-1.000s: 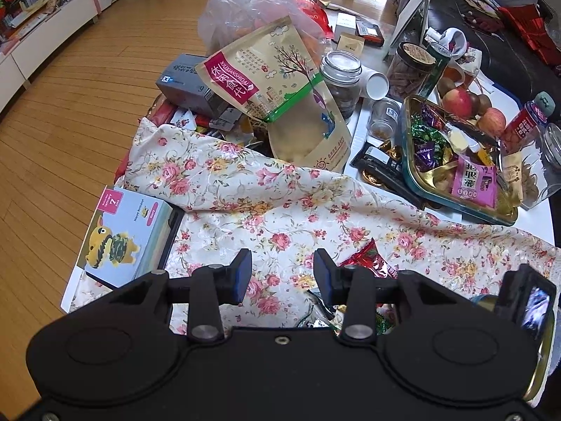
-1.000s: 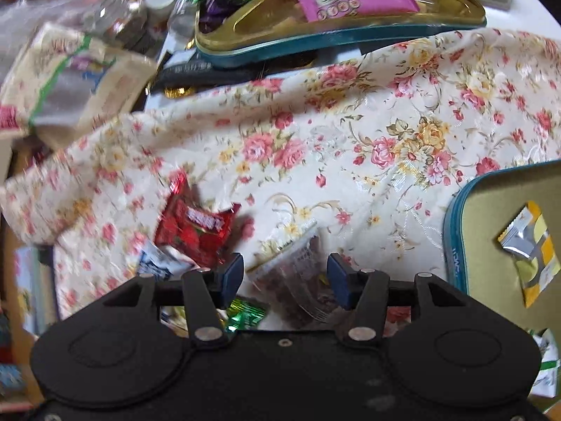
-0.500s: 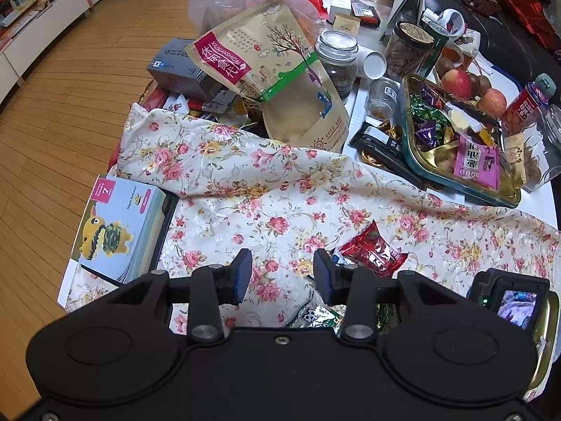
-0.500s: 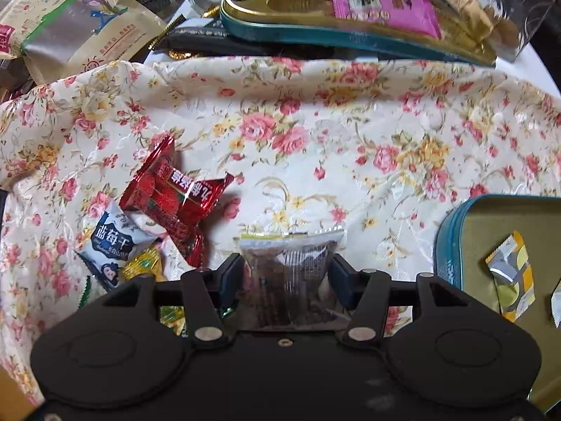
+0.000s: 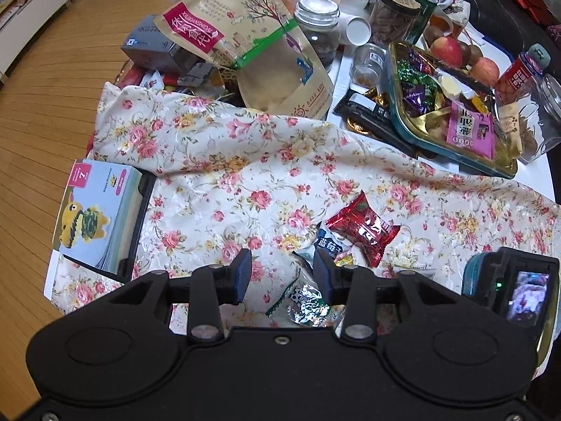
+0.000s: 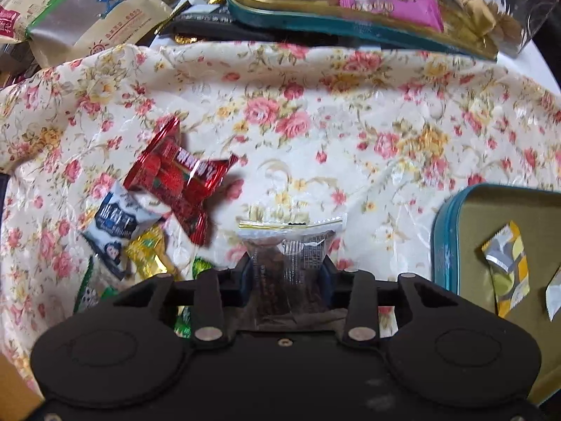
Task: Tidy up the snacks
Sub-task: 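Grasp the blue blueberry packet with the left gripper while the right holds the clear packet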
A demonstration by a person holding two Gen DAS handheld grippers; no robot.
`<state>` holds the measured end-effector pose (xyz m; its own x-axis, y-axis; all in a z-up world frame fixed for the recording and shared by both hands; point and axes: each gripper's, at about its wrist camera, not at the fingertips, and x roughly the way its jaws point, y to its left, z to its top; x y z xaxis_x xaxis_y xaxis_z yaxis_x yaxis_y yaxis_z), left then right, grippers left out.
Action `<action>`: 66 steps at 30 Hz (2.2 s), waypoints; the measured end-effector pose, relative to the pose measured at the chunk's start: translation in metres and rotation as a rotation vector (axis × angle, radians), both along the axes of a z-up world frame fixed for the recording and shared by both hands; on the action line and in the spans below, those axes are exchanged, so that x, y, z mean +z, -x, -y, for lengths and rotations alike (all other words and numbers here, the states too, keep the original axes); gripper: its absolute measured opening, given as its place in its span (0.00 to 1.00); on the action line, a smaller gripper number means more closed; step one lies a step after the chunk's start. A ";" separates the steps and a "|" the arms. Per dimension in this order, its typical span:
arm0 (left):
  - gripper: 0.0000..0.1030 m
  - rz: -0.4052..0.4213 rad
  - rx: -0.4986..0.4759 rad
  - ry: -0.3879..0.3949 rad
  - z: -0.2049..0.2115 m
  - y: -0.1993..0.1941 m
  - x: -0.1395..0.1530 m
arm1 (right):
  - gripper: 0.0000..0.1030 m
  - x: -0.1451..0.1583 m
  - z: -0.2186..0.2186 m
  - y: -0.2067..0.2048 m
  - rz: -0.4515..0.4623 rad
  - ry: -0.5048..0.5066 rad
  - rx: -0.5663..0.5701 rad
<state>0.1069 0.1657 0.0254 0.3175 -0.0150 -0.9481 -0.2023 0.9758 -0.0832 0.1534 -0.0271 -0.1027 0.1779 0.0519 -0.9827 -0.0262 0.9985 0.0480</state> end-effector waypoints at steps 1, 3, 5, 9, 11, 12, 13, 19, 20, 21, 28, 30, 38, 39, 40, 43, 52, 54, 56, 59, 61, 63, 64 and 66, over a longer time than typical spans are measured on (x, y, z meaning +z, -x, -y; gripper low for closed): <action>0.48 -0.002 -0.002 -0.006 0.001 0.000 -0.001 | 0.37 0.002 0.004 0.002 -0.011 -0.014 -0.015; 0.48 -0.006 -0.010 -0.015 0.005 0.000 -0.002 | 0.37 0.009 0.011 0.005 -0.026 -0.034 -0.034; 0.48 -0.013 -0.020 0.000 0.007 -0.001 -0.004 | 0.37 0.021 0.017 0.009 -0.023 -0.038 -0.035; 0.48 -0.052 -0.026 0.052 0.009 -0.003 -0.014 | 0.37 0.053 0.031 0.019 0.009 -0.074 -0.040; 0.48 -0.064 -0.027 0.064 0.011 -0.004 -0.020 | 0.37 0.067 0.039 0.025 0.025 -0.123 -0.054; 0.48 -0.068 -0.023 0.071 0.012 -0.005 -0.023 | 0.37 0.072 0.042 0.028 0.032 -0.142 -0.061; 0.48 -0.073 -0.021 0.074 0.013 -0.006 -0.026 | 0.37 0.077 0.044 0.030 0.043 -0.160 -0.069; 0.48 -0.067 -0.011 0.028 0.022 -0.014 -0.040 | 0.37 0.097 0.045 0.037 0.094 -0.226 -0.071; 0.48 -0.066 -0.013 0.021 0.025 -0.017 -0.043 | 0.37 0.100 0.044 0.038 0.103 -0.228 -0.062; 0.48 -0.069 -0.015 0.014 0.028 -0.019 -0.046 | 0.37 0.102 0.044 0.040 0.110 -0.230 -0.053; 0.48 -0.064 -0.095 -0.016 0.052 -0.028 -0.062 | 0.37 0.101 0.052 0.047 0.088 -0.265 -0.047; 0.48 -0.047 -0.129 -0.059 0.061 -0.029 -0.065 | 0.37 0.101 0.054 0.049 0.086 -0.273 -0.046; 0.48 -0.027 -0.241 -0.183 0.084 -0.032 -0.090 | 0.37 0.114 0.061 0.050 0.113 -0.317 -0.070; 0.48 -0.033 -0.242 -0.178 0.085 -0.032 -0.093 | 0.37 0.116 0.061 0.051 0.118 -0.320 -0.069; 0.48 -0.038 -0.238 -0.171 0.085 -0.033 -0.095 | 0.37 0.117 0.062 0.051 0.121 -0.324 -0.068; 0.48 -0.042 -0.238 -0.164 0.084 -0.035 -0.101 | 0.37 0.121 0.064 0.053 0.126 -0.344 -0.070; 0.49 -0.011 -0.210 -0.235 0.080 -0.041 -0.110 | 0.37 0.125 0.072 0.054 0.136 -0.353 -0.083; 0.49 -0.021 -0.185 -0.226 0.076 -0.043 -0.113 | 0.37 0.124 0.074 0.054 0.136 -0.347 -0.092; 0.51 -0.033 -0.173 -0.224 0.072 -0.043 -0.117 | 0.37 0.124 0.074 0.054 0.135 -0.343 -0.096; 0.52 -0.040 -0.156 -0.214 0.067 -0.045 -0.122 | 0.37 0.124 0.073 0.055 0.136 -0.344 -0.099; 0.52 -0.068 -0.132 -0.156 0.061 -0.048 -0.129 | 0.37 0.124 0.070 0.054 0.135 -0.347 -0.093; 0.52 -0.062 -0.095 -0.126 0.056 -0.049 -0.128 | 0.37 0.125 0.066 0.053 0.134 -0.351 -0.086; 0.53 -0.065 -0.091 -0.116 0.054 -0.050 -0.129 | 0.37 0.125 0.064 0.053 0.133 -0.352 -0.083; 0.54 -0.061 -0.080 -0.097 0.052 -0.050 -0.129 | 0.37 0.125 0.062 0.052 0.131 -0.356 -0.079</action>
<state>0.1565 0.1140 -0.1040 0.2603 0.0547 -0.9640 -0.1250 0.9919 0.0225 0.1011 -0.0893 0.0223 0.3182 0.3667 -0.8742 0.0211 0.9192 0.3933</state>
